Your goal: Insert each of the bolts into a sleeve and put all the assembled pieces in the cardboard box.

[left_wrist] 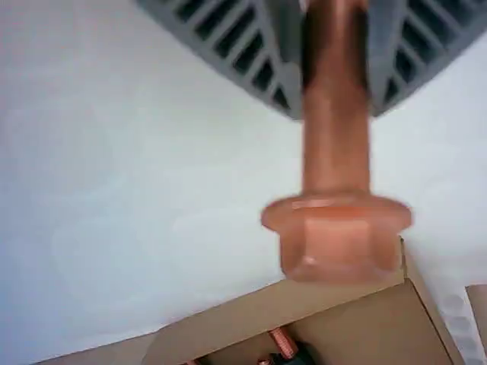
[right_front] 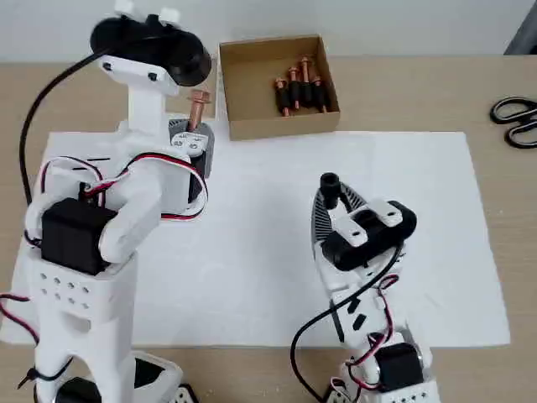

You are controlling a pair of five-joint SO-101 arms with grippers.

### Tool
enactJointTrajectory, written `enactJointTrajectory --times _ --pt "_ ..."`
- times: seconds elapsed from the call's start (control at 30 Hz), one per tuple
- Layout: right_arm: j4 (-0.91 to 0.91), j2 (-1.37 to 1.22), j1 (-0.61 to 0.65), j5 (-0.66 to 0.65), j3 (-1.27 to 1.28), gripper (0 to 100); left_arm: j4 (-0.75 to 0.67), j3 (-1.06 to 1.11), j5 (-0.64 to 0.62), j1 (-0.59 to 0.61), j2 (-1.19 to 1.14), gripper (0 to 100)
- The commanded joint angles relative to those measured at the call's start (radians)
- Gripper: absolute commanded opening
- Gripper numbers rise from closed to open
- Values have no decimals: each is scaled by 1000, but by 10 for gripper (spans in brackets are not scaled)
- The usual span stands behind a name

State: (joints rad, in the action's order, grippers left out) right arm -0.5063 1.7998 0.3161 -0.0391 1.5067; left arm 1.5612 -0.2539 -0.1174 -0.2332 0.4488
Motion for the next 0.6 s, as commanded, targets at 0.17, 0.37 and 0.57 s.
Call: enactJointTrajectory --times 0.17,0.37,0.57 --pt "180 15 33 75 81 5 -229 -5 -92 -18 29 6" --pt "262 15 105 71 146 5 -427 -5 -97 -83 29 6" --pt "363 13 120 71 175 5 -456 -5 -109 -247 29 6"
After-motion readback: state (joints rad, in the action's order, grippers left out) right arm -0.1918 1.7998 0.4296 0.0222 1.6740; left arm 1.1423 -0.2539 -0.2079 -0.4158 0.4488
